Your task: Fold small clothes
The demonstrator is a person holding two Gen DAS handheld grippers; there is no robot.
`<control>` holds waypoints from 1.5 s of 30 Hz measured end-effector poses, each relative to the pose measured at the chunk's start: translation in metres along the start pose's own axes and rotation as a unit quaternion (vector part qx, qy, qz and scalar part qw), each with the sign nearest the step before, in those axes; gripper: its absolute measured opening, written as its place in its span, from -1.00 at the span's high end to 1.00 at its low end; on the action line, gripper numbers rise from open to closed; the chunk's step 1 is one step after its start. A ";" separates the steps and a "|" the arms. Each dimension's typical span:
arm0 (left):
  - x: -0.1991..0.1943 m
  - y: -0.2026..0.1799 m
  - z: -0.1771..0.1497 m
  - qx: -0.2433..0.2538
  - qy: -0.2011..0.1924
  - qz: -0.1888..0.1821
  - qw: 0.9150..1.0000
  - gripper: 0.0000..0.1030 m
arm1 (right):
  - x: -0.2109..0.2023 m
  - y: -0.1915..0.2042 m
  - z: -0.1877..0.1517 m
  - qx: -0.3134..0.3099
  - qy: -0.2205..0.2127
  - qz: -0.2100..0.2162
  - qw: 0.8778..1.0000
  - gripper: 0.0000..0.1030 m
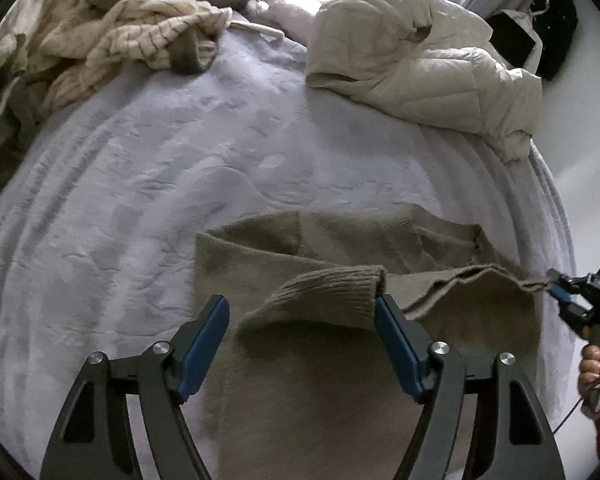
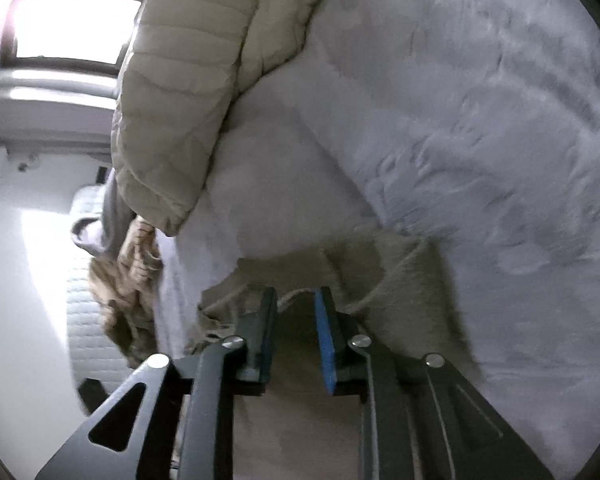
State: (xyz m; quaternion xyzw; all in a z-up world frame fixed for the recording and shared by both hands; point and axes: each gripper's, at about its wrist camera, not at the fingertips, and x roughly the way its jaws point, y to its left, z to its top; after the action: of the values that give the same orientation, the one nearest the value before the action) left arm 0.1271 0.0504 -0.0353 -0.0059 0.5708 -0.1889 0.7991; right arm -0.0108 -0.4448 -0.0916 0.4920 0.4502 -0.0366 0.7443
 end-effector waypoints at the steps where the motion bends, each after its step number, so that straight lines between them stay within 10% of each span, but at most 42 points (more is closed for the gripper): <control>1: -0.002 0.001 -0.001 0.002 -0.002 0.003 1.000 -0.46 | -0.002 0.002 -0.001 -0.010 -0.002 -0.008 1.000 0.24; 3: -0.006 0.007 -0.004 0.000 -0.003 0.006 1.000 -0.46 | -0.006 0.007 -0.005 -0.039 -0.003 -0.025 0.999 -0.20; 16: 0.028 -0.015 -0.022 0.053 0.046 -0.015 0.997 -0.46 | 0.026 0.043 -0.024 -0.183 0.045 -0.092 0.978 -0.20; 29: 0.058 0.018 0.035 -0.031 0.006 0.104 0.994 -0.46 | 0.019 0.036 -0.012 -0.188 0.037 -0.120 0.974 -0.20; 37: 0.019 0.030 -0.038 -0.043 0.065 0.080 0.994 -0.46 | -0.006 0.018 -0.040 -0.139 0.052 -0.071 0.986 -0.20; 45: -0.022 0.061 -0.131 -0.188 0.096 0.023 0.977 -0.46 | -0.019 -0.014 -0.122 -0.054 0.126 0.020 0.990 -0.20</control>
State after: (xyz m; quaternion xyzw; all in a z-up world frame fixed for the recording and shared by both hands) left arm 0.0191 0.1408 -0.0743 -0.1243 0.6703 -0.0599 0.7291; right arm -0.1064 -0.3660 -0.1013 0.4606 0.5313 0.0651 0.7081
